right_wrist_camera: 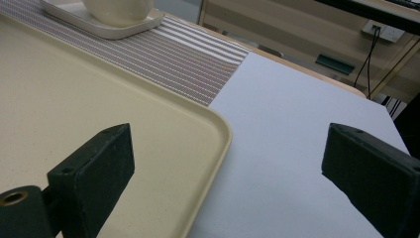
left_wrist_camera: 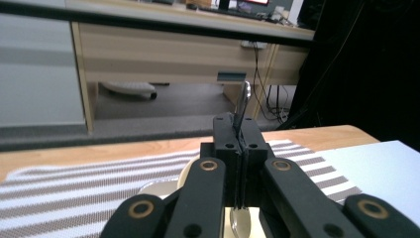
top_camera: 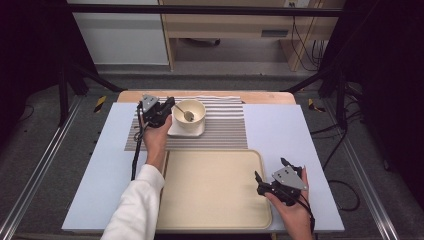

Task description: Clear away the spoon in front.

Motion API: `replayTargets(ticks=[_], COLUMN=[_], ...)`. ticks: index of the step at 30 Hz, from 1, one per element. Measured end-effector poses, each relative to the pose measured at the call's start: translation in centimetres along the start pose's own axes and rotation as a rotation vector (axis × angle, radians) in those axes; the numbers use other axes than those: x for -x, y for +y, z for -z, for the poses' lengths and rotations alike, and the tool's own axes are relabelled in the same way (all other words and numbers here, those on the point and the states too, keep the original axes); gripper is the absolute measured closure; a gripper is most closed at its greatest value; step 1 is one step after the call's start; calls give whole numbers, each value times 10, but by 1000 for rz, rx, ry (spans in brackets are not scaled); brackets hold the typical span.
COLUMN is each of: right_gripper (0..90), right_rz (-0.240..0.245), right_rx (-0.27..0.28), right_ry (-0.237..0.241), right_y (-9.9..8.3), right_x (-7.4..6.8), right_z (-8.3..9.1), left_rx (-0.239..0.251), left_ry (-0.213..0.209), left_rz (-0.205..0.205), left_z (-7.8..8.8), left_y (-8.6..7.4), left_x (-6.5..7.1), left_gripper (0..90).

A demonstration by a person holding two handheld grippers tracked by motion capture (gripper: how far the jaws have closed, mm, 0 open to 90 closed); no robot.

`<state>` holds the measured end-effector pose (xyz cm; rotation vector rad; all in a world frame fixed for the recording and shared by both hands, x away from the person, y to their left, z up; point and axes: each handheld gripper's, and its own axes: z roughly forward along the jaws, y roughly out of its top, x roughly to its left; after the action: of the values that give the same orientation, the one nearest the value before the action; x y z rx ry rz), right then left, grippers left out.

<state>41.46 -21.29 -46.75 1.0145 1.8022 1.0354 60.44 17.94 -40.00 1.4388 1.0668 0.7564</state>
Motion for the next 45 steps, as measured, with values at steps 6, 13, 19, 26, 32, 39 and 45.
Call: replayTargets(ticks=[6, 13, 19, 26, 32, 39, 45], right_gripper=[62, 65, 59, 57, 54, 54, 54], right_rz=[1, 31, 11, 12, 22, 19, 20], right_rx=[13, 34, 40, 43, 50, 44, 43], right_ry=[-7, -29, -27, -32, -29, -41, -54], right_y=[1, 2, 2, 2, 3, 2, 2], right_x=[1, 0, 3, 4, 4, 4, 4], right_z=[2, 2, 3, 3, 3, 4, 4], left_rx=[40, 27, 22, 17, -18, -51, -64], left_ry=[-18, -15, -12, -47, -87, -101, -122], left_rz=[-14, -48, -43, -28, 8, 19, 21], left_z=[20, 42, 64, 98, 124, 155, 178], left_y=[17, 30, 37, 41, 27, 7, -1], left_x=[6, 12, 16, 26, 36, 36, 35], left_gripper=[894, 894, 894, 894, 894, 894, 895])
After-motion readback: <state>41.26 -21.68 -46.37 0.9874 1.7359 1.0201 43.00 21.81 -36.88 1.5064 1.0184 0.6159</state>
